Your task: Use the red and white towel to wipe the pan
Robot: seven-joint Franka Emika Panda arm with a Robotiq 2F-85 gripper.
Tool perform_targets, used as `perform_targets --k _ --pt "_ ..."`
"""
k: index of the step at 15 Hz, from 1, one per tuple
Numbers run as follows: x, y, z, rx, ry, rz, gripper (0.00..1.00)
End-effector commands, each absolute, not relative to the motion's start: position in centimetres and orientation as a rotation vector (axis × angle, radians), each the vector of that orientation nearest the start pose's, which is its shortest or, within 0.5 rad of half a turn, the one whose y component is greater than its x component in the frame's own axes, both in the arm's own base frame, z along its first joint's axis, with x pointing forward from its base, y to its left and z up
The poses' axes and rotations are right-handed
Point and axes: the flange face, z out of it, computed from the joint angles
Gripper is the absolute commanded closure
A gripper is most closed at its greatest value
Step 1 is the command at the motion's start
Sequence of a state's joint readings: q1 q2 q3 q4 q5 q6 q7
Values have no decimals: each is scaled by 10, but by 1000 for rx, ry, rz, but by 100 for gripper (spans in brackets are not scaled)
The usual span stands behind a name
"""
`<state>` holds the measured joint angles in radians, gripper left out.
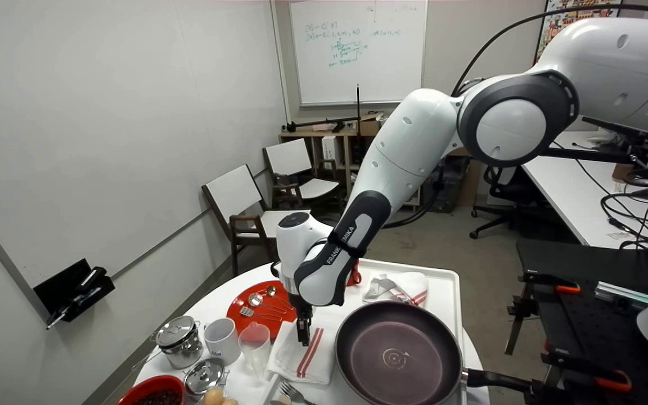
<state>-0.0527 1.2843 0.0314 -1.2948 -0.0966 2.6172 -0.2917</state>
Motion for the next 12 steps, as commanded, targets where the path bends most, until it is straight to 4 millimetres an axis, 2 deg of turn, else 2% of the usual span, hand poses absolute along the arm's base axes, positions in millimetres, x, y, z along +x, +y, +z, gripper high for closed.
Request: perform_targets --k 1,5,12 --pt "696 -21 -61 -3139 -572 -99 0" --pt "699 -21 -69 -3149 -584 -134 0" --pt "720 -10 -60 -3144 -573 -185 0"
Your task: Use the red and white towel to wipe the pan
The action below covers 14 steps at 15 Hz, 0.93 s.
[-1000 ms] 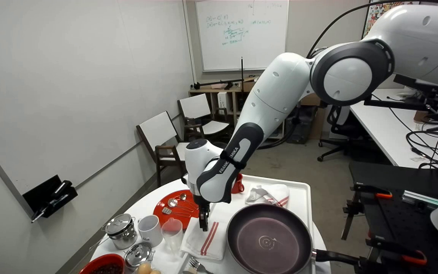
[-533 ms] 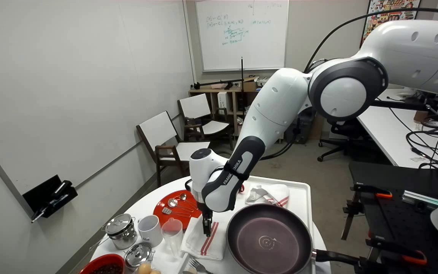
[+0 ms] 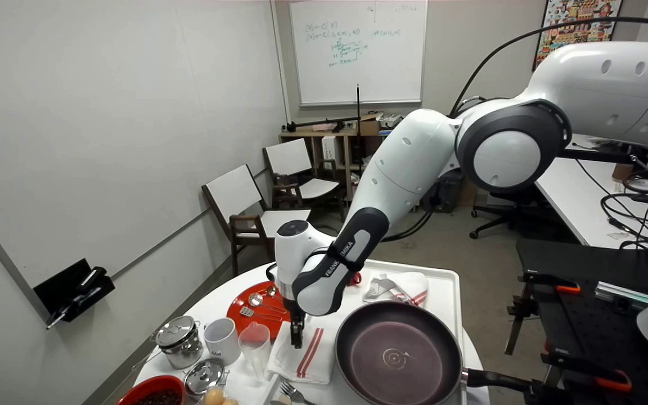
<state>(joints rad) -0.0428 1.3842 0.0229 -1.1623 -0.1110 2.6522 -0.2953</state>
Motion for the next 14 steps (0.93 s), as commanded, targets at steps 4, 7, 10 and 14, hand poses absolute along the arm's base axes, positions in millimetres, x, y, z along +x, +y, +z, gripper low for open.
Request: perform_targets --k 4,7,10,14 --pt "722 -8 -69 -3145 -569 -139 0" --pt "720 -9 -84 -3155 -553 -68 0" --pt "711 -11 -78 -3161 -546 -27 0" --pt "711 -11 -79 -3161 -547 -14 0"
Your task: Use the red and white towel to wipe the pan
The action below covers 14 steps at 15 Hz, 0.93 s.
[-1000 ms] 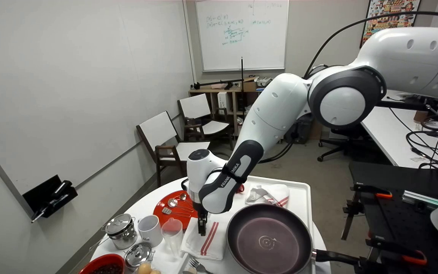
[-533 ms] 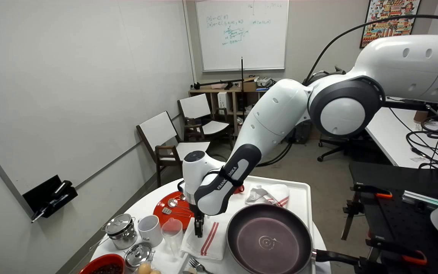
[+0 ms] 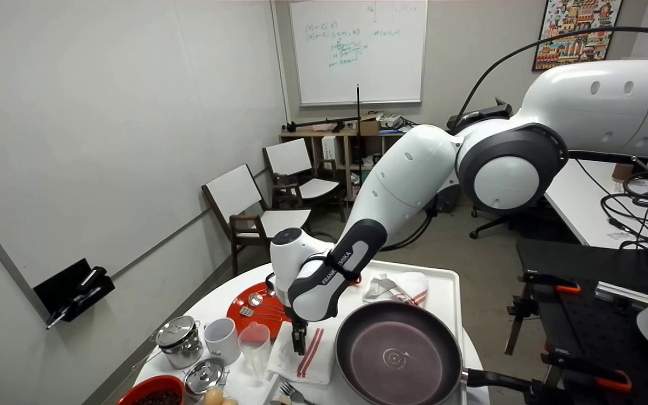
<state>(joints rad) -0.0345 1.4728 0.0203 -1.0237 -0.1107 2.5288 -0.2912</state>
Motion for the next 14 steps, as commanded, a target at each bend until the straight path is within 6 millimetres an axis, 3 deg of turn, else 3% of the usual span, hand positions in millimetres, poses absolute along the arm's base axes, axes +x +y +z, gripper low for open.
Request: perform_targets --k 1,2,4,12,14 --pt "710 -11 -79 -3161 -546 -11 0" --pt "710 -11 -79 -3162 -545 -7 25" --pt "709 -11 -80 -3162 -544 5 32" --pt "706 -17 -84 -3155 -551 25 94" --pt "706 -19 -83 -3155 -549 21 100"
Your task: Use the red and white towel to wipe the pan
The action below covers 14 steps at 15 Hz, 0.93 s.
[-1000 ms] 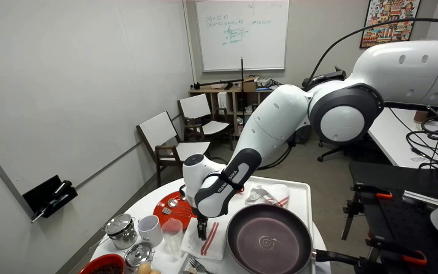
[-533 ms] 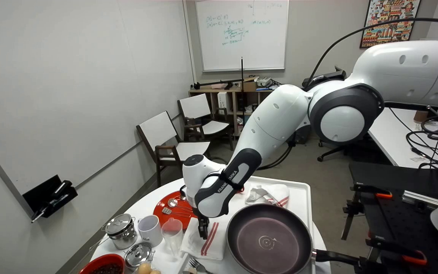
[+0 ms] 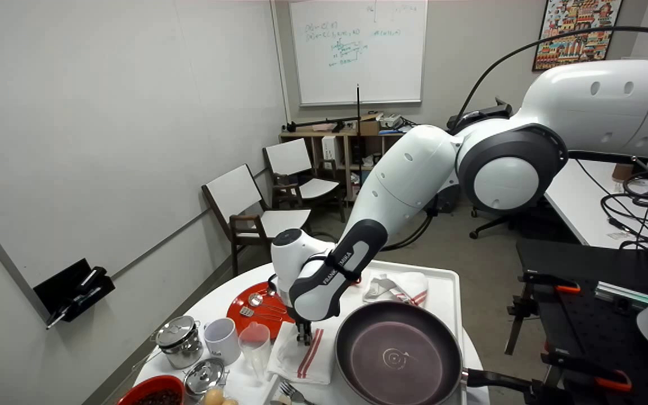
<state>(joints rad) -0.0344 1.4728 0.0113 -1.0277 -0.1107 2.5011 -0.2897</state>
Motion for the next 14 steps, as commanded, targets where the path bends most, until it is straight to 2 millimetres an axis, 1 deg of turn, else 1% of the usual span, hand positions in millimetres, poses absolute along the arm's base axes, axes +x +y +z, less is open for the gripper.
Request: perform_targets --k 1,6,10,14 --pt "706 -19 -83 -3154 -550 19 100" --pt "712 -21 -78 -3148 -553 -27 99" --pt "714 -23 -60 -3155 -551 -99 99" --pt "713 -26 -46 -3161 -551 -178 99"
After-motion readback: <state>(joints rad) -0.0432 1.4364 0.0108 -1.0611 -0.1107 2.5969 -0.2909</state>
